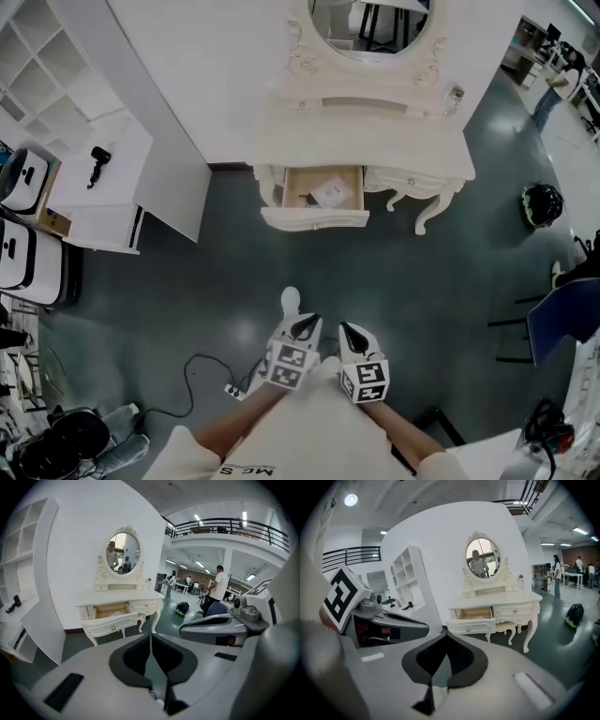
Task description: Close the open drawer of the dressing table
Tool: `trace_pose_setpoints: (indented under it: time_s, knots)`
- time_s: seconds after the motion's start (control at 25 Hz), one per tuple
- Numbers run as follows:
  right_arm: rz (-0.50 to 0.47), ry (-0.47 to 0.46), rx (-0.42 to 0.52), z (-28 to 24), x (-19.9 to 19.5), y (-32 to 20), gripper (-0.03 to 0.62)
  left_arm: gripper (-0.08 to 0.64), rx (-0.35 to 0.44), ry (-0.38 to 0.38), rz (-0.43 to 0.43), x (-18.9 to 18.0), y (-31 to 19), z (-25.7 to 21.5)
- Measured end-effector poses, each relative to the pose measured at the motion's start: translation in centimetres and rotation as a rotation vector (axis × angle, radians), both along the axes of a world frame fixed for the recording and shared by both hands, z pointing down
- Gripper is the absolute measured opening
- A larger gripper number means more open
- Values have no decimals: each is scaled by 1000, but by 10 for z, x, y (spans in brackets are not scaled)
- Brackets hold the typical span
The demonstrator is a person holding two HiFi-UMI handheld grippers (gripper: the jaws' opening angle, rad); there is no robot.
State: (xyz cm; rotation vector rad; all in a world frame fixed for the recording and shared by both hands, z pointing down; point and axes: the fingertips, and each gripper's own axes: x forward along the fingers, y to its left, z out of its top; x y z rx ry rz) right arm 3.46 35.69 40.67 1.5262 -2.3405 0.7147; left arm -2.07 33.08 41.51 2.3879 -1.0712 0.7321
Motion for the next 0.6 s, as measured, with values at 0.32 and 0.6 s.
trace_pose_setpoints:
  time_s: [0.32, 0.6]
  knots:
    - [27, 33, -31, -1, -16, -96, 0, 23, -29, 10, 11, -30, -89, -1]
    - [59, 53, -51, -10, -46, -192, 0, 23, -52, 39, 62, -60, -184, -12]
